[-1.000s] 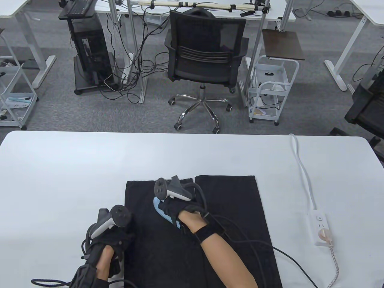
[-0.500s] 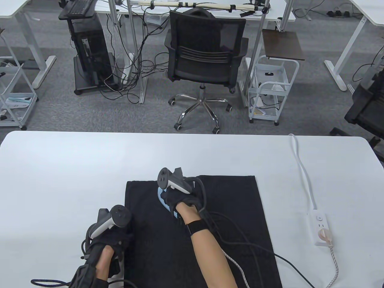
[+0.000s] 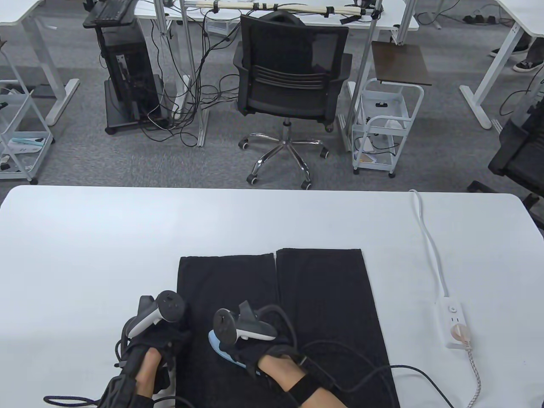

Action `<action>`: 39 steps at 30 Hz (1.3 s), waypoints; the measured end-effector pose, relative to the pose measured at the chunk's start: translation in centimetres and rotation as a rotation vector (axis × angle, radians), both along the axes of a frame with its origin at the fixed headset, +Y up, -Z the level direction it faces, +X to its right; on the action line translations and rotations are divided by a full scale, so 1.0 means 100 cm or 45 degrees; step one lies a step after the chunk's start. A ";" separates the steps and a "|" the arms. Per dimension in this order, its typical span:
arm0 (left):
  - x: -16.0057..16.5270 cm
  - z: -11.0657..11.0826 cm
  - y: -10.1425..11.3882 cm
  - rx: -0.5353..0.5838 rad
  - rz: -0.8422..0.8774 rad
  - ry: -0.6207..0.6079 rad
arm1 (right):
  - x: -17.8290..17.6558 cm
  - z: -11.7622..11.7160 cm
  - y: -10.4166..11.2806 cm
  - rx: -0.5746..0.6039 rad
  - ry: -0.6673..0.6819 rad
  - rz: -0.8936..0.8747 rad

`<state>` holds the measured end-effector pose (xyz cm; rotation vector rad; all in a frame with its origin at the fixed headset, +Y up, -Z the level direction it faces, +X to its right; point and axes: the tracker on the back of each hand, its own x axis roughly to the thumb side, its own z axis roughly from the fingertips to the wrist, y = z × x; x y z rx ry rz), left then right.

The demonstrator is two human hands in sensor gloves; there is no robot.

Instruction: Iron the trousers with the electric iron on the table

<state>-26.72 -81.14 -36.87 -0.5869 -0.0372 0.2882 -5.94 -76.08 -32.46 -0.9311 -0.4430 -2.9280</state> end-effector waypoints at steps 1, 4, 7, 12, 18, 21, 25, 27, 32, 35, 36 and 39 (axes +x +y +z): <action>0.000 0.000 0.000 0.000 -0.001 0.001 | 0.000 0.007 0.000 0.004 0.022 -0.002; 0.000 0.000 0.000 0.000 -0.001 0.002 | 0.004 0.024 0.001 0.034 0.110 -0.040; -0.001 0.001 -0.001 0.002 0.004 0.004 | 0.020 0.026 0.005 0.032 0.048 -0.159; -0.001 0.003 -0.001 0.007 0.007 0.008 | 0.088 0.009 0.031 -0.052 -0.179 -0.522; -0.001 0.004 -0.002 -0.002 -0.001 -0.005 | 0.199 -0.021 0.071 -0.094 -0.546 -0.808; 0.000 0.004 -0.002 -0.012 0.007 -0.010 | 0.266 -0.038 0.090 -0.012 -0.784 -0.884; 0.000 0.004 -0.002 -0.024 0.017 -0.014 | 0.322 -0.057 0.109 0.112 -1.038 -0.905; 0.000 0.004 -0.002 -0.026 0.020 -0.014 | 0.340 -0.068 0.117 0.208 -1.122 -0.841; 0.000 0.005 -0.003 -0.027 0.022 -0.013 | 0.372 -0.093 0.121 0.392 -1.299 -0.884; 0.000 0.005 -0.003 -0.028 0.023 -0.013 | 0.383 -0.108 0.111 0.429 -1.334 -0.926; 0.000 0.005 -0.003 -0.028 0.023 -0.013 | 0.386 -0.112 0.104 0.424 -1.342 -0.954; 0.000 0.005 -0.003 -0.029 0.023 -0.013 | 0.391 -0.121 0.074 0.353 -1.359 -1.099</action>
